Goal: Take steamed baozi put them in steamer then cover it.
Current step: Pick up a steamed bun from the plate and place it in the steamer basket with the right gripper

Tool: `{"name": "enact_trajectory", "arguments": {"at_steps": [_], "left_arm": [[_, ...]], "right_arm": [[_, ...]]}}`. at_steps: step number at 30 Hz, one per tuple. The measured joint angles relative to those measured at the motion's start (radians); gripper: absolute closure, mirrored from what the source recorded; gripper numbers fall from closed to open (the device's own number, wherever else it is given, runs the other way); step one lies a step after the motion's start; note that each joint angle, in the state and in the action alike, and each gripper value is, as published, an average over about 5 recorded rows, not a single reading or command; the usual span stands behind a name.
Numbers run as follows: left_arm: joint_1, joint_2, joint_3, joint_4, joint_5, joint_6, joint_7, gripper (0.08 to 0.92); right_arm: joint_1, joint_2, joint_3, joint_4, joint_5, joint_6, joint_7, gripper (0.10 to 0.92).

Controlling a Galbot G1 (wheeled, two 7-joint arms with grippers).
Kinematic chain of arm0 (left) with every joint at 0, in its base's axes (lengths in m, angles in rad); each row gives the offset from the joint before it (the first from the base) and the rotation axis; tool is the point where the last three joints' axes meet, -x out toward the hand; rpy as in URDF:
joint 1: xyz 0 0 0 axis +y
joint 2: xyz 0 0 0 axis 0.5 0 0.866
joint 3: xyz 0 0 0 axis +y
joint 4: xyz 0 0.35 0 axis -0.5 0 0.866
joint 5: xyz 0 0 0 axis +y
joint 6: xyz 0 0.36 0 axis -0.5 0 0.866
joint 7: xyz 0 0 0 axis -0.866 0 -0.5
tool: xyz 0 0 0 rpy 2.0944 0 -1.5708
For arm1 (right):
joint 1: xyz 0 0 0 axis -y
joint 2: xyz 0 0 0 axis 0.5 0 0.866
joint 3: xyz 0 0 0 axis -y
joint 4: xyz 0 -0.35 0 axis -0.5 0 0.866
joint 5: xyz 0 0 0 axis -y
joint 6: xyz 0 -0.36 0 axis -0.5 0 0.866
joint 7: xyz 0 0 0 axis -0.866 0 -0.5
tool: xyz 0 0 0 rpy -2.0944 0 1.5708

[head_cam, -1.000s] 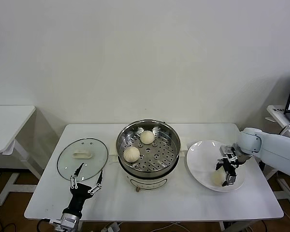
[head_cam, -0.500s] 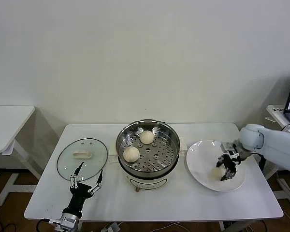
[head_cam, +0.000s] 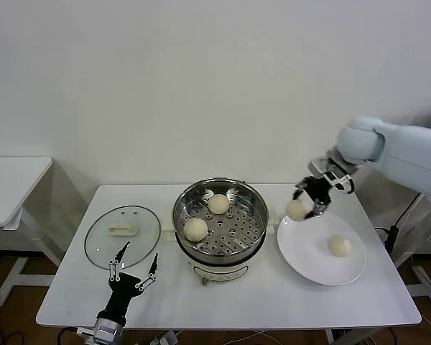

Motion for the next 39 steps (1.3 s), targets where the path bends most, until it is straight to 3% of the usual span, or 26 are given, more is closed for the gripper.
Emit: {"name": "enact_trajectory", "arguments": {"at_steps": [10,21,39], "left_arm": [[-0.007,0.005,0.001,0.001,-0.001,0.003,0.0,0.177],[-0.007,0.003,-0.003,0.005,-0.008,-0.001,-0.001,0.177],[-0.013,0.002,-0.007,0.029,-0.01,-0.013,0.001,0.177]], "right_arm": [[0.019,0.143,0.032,0.112,-0.162,0.213,0.031,0.381],[-0.07,0.261,0.081,0.134,-0.378,0.386,0.057,0.379],[-0.218,0.356,0.118,0.09,-0.552,0.525,0.05,0.331]]}}
